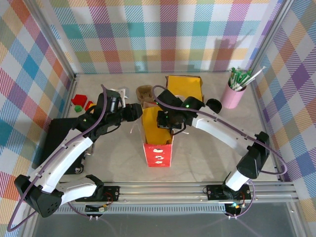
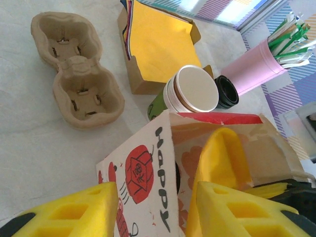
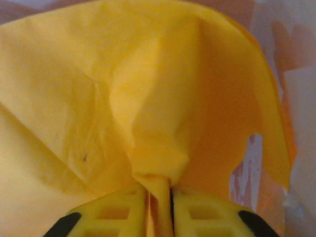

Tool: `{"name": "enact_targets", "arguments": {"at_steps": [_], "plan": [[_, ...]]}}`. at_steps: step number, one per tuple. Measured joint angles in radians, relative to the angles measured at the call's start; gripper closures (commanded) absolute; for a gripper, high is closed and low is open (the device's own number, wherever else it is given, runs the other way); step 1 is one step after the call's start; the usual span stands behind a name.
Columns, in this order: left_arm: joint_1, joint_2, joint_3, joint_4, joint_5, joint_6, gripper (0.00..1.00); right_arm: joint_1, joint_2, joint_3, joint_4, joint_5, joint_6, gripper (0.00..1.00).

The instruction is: Pack the takeout coffee

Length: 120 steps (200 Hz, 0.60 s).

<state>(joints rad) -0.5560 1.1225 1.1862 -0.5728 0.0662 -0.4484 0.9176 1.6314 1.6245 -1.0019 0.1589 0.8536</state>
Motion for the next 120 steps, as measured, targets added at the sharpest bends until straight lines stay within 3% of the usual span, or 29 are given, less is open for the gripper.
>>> {"name": "enact_targets", "arguments": {"at_steps": [30, 82, 120], "plan": [[0.0, -0.008, -0.001, -0.001, -0.005, 0.003, 0.54, 0.016, 0.015, 0.07, -0.041, 0.031, -0.027, 0.48], [0.0, -0.034, -0.001, -0.004, -0.031, 0.011, 0.54, 0.019, -0.015, 0.285, -0.062, 0.074, -0.142, 0.45], [0.0, -0.055, -0.001, -0.008, -0.047, 0.018, 0.54, -0.013, -0.082, 0.406, -0.069, 0.208, -0.322, 0.43]]}}
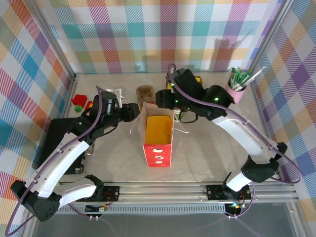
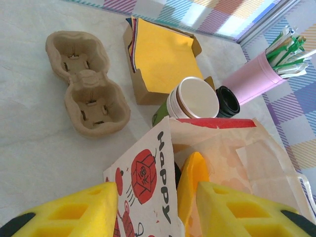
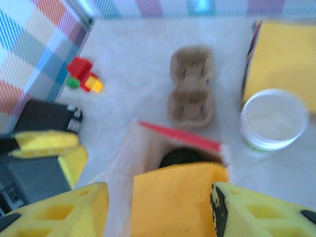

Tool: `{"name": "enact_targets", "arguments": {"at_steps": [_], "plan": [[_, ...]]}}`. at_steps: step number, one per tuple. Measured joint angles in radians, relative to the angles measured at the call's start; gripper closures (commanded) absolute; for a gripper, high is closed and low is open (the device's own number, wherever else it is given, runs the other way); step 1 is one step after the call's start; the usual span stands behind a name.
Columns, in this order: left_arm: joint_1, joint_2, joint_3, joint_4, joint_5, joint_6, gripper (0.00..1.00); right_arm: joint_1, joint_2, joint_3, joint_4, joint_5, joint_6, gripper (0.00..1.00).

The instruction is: Pack the takeout coffee

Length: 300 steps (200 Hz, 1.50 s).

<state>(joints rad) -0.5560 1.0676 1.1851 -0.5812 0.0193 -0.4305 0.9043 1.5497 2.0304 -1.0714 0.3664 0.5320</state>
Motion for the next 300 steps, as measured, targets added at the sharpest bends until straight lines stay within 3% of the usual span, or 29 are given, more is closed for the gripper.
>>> {"name": "enact_targets", "arguments": {"at_steps": [21, 56, 88, 121, 190, 300], "plan": [[0.0, -0.013, 0.0, -0.003, -0.007, 0.001, 0.54, -0.118, -0.016, 0.018, 0.003, 0.061, -0.104, 0.44], [0.0, -0.022, 0.002, -0.016, -0.021, 0.005, 0.54, -0.417, -0.015, -0.064, 0.054, 0.086, -0.236, 0.47], [0.0, -0.023, 0.002, -0.021, -0.029, 0.008, 0.54, -0.659, -0.001, -0.16, 0.122, 0.023, -0.292, 0.51], [0.0, -0.023, 0.002, -0.021, -0.032, 0.009, 0.54, -0.819, 0.054, -0.22, 0.193, -0.042, -0.319, 0.52], [0.0, -0.035, 0.002, -0.035, -0.038, 0.028, 0.54, -0.943, 0.237, -0.231, 0.267, -0.138, -0.332, 0.58], [0.0, -0.044, -0.003, -0.045, -0.039, 0.031, 0.54, -0.958, 0.317, -0.156, 0.266, -0.156, -0.338, 0.72]]}}
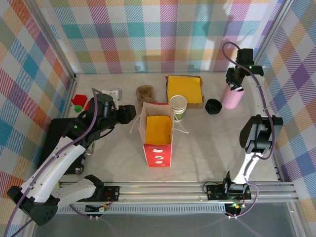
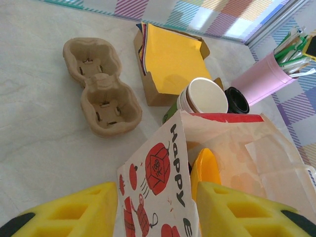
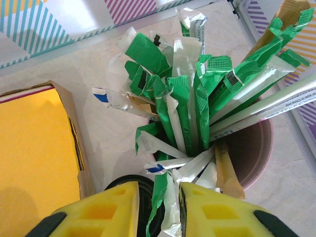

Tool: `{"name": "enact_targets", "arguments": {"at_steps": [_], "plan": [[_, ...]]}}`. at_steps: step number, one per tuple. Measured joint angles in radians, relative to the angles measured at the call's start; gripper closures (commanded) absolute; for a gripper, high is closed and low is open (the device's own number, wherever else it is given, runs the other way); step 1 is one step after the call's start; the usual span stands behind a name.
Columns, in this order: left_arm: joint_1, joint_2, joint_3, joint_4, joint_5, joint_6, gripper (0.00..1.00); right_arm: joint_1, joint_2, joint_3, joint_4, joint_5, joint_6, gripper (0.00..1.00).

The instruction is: Pack the takeout coffee

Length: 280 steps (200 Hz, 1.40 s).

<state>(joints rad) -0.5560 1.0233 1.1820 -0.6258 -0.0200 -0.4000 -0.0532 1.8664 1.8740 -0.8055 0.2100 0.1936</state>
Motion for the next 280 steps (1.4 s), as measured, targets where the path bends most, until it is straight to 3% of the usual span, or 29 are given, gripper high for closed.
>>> {"name": "enact_targets", "arguments": {"at_steps": [51, 73, 101, 280], "plan": [[0.0, -0.006, -0.011, 0.002, 0.001, 0.0, 0.54, 0.0, -0.043, -0.008, 0.002, -0.032, 0.0, 0.75], [0.0, -0.009, -0.015, 0.002, 0.001, 0.0, 0.54, 0.0, -0.077, -0.013, 0.004, -0.036, -0.002, 0.64], [0.0, -0.01, -0.015, 0.003, 0.001, 0.0, 0.54, 0.0, -0.082, -0.013, 0.004, -0.035, 0.0, 0.63], [0.0, -0.024, -0.048, 0.003, 0.0, -0.001, 0.54, 0.0, 0.052, 0.042, 0.004, 0.001, -0.001, 0.78]]}}
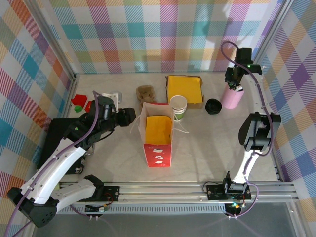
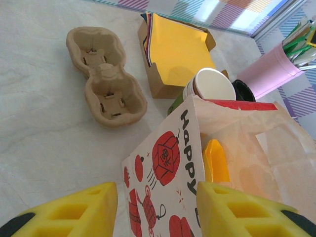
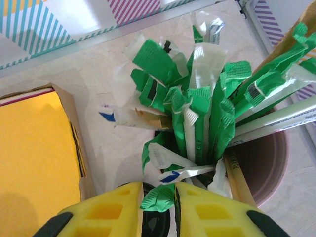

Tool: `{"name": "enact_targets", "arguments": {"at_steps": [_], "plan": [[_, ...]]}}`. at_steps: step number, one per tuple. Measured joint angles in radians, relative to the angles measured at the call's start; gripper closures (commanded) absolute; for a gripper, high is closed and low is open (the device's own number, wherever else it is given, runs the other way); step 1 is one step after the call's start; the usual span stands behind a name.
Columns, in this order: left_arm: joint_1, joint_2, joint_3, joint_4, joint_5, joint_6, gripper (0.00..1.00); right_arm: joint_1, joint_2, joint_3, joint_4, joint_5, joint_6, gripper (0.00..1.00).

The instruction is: Pack the takeout coffee

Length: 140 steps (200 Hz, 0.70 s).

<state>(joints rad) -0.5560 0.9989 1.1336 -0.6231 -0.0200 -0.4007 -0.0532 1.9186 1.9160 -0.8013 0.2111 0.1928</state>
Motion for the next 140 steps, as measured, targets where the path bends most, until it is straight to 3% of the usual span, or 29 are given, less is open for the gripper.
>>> {"name": "enact_targets", "arguments": {"at_steps": [29, 66, 140], "plan": [[0.0, -0.01, -0.005, 0.001, 0.0, 0.0, 0.54, 0.0, 0.01, 0.006, 0.0, 0.018, -0.003, 0.83], [0.0, -0.014, -0.013, -0.002, 0.0, 0.0, 0.54, 0.0, 0.016, 0.02, -0.008, 0.027, -0.016, 1.0], [0.0, -0.024, -0.018, -0.002, 0.0, 0.0, 0.53, 0.0, -0.051, 0.035, -0.023, 0.009, -0.023, 1.0]]}}
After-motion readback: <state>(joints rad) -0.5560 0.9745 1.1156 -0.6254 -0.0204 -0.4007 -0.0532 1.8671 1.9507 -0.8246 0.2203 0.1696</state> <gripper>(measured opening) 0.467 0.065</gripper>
